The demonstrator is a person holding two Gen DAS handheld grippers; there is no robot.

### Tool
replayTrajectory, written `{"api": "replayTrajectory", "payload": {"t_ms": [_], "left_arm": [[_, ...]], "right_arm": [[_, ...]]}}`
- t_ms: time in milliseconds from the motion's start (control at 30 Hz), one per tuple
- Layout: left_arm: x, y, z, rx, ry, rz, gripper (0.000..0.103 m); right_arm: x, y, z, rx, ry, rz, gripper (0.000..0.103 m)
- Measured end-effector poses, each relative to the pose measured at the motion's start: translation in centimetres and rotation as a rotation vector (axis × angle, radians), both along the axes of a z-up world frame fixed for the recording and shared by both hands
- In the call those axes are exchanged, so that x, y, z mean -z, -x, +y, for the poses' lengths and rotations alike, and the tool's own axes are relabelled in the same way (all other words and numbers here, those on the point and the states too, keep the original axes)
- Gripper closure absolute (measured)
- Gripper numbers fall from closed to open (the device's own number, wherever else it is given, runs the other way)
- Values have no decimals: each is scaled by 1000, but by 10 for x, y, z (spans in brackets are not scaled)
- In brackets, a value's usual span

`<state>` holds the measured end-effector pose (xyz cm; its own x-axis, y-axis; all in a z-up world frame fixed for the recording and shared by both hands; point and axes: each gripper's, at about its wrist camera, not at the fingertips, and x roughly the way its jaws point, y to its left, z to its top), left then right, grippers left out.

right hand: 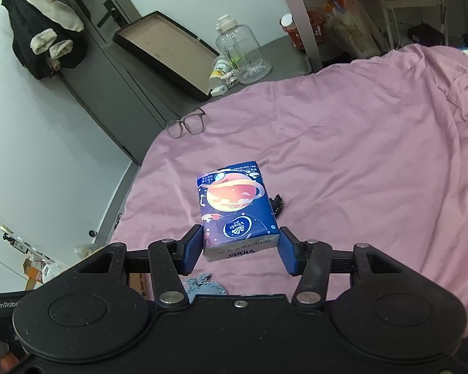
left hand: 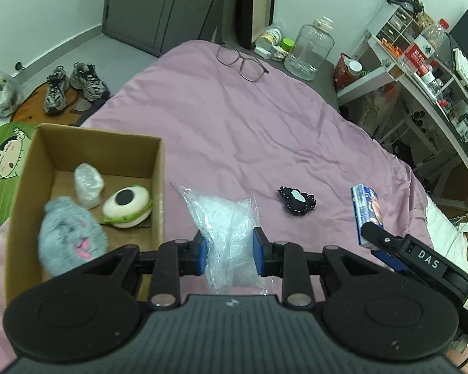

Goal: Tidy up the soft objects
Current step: 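Carry the filling bag with left gripper while right carries the tissue pack to the box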

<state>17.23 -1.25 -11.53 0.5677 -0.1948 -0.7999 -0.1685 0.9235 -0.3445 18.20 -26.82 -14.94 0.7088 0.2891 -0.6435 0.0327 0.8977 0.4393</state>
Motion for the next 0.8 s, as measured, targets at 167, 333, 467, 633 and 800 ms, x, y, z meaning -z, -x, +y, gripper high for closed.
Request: {"api": "replayTrajectory", "payload": {"t_ms": [167, 333, 467, 633, 800], "left_arm": [[-15, 17, 5, -4, 1, -34, 75], [-25, 33, 10, -8, -3, -61, 75], [-30, 42, 12, -10, -6, -70, 75], [-35, 53, 18, -14, -11, -83, 75], [-37, 62, 27, -29, -14, -90, 75]], "right_arm": [[-13, 13, 6, -7, 6, -20, 53], [-25, 25, 11, -21, 13, -41, 53], [-32, 34, 18, -35, 21, -53, 53], [-39, 43, 27, -52, 27, -61, 53], [-48, 51, 39, -80, 32, -76, 53]]}}
